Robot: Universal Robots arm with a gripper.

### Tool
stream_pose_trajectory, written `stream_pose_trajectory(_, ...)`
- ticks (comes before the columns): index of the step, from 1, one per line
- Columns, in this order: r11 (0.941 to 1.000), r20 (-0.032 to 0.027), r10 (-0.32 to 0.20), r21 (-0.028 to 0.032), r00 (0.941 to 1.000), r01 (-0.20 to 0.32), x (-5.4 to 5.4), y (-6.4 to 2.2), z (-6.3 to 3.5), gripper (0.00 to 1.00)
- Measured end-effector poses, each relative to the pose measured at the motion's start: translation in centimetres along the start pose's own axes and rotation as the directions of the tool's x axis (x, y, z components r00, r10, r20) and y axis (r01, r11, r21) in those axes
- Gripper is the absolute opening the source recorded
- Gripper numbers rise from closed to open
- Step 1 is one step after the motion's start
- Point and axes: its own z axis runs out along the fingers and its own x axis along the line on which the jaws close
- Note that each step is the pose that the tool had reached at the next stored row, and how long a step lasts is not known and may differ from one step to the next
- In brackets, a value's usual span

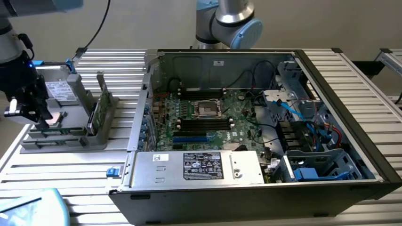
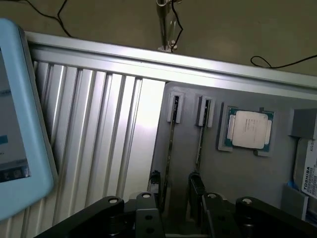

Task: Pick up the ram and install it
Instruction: 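Pick up the ram and move it above insertion slot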

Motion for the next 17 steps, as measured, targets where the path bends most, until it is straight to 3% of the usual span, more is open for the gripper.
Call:
stream_pose_trajectory(11,0.9997,-0.0017,-0.025,0.0016,0.9997,0.025,-0.1,0.03,2.01,0.37)
stream_pose_trajectory(17,0.9997,-0.0026,-0.025,0.0054,0.9997,0.025,-0.1,0.2,3.01,0.37)
